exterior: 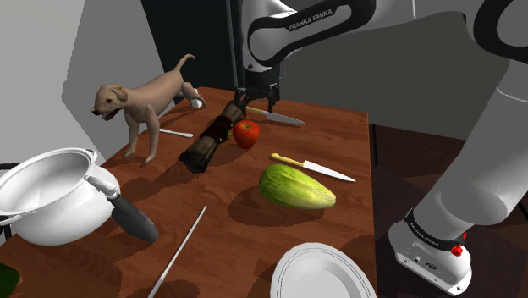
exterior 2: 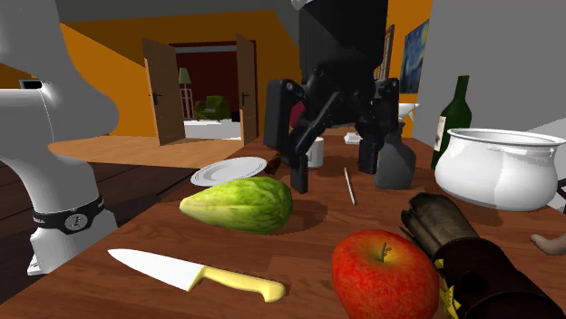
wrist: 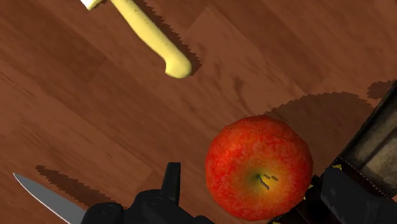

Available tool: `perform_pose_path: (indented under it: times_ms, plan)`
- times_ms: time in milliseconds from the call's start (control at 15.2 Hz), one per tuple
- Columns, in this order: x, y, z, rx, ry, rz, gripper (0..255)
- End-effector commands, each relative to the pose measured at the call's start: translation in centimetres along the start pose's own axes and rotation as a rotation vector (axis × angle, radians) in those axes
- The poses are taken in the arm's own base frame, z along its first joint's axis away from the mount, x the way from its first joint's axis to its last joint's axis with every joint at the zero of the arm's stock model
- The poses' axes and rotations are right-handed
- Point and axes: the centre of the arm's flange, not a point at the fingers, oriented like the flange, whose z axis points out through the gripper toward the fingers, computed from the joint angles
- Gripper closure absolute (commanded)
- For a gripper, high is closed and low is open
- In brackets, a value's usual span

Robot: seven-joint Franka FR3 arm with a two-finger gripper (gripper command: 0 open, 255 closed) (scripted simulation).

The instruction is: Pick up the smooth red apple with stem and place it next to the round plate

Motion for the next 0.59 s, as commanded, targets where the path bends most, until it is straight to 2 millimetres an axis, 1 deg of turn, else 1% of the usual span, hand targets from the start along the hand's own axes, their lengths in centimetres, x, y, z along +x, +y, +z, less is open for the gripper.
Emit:
perform_pose_path:
  times_ms: [0, 132, 528]
  plan:
    - [1.7, -1.8, 0.6, 0.005, 0.006, 0.032, 0]
    - [3.2, -3.1, 1.1, 0.009, 0.012, 0.056, 0]
    - [3.2, -3.1, 4.3, 0.009, 0.012, 0.056, 0]
